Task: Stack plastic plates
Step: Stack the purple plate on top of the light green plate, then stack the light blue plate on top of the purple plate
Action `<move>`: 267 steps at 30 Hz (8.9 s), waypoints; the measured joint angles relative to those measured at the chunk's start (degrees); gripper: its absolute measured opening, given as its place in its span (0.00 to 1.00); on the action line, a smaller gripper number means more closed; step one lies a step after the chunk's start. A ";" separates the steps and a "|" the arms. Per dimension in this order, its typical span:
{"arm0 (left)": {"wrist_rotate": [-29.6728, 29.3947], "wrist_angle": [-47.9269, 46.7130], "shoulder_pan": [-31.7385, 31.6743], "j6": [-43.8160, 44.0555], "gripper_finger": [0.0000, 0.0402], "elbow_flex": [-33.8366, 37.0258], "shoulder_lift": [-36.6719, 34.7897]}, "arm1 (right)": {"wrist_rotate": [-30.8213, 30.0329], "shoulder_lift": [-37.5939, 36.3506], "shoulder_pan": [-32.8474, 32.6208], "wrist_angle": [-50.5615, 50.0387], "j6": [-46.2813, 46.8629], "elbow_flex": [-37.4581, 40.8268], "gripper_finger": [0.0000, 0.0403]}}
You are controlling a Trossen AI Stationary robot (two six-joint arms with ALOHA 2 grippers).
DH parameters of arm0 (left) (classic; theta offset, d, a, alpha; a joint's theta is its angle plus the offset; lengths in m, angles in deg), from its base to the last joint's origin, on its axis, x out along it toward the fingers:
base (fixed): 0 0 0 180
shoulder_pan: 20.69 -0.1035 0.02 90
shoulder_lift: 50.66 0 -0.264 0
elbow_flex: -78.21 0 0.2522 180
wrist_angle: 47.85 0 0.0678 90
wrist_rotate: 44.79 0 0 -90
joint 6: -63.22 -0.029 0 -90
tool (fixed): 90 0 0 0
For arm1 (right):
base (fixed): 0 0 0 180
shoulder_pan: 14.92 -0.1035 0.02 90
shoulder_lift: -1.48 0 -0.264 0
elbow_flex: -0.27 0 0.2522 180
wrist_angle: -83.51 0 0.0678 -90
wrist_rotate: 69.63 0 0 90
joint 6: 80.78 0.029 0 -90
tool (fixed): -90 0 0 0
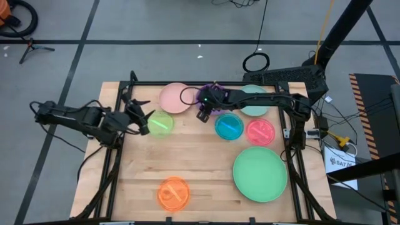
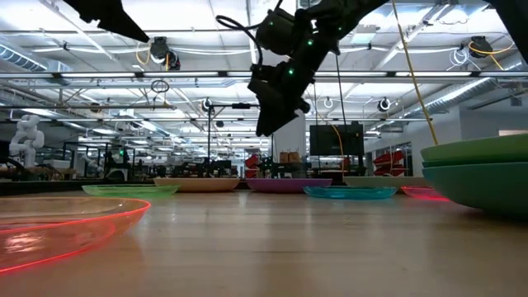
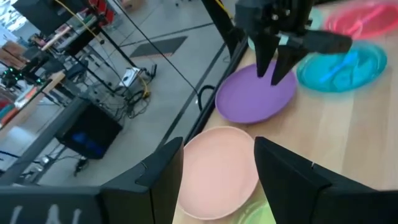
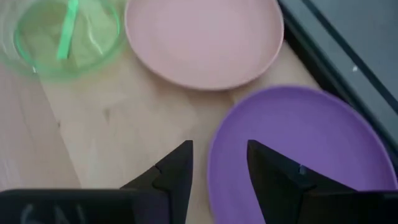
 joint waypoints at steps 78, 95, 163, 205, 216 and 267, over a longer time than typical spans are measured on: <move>-0.51 -2.29 0.24 4.59 0.50 1.81 -6.86 | -6.42 13.90 -1.10 -3.19 -8.76 -0.02 0.06; -0.53 -2.25 0.24 4.67 0.50 1.81 -6.87 | -10.52 3.61 -5.83 -8.37 -6.11 0.11 0.02; -0.13 21.30 -0.04 -17.36 0.50 1.79 -3.10 | -0.22 -9.08 -45.49 -38.10 53.02 0.04 0.02; -0.13 23.07 -0.11 -19.02 0.50 1.79 -1.29 | 22.33 -9.62 -46.98 -38.42 66.47 -0.57 0.02; -0.14 23.09 -0.11 -19.22 0.50 1.79 -1.29 | 22.20 -9.62 -47.00 -37.09 66.39 -0.57 0.10; -0.12 22.93 -0.09 -19.02 0.50 1.79 -1.29 | 17.78 -9.46 -48.46 -39.89 70.66 5.37 0.11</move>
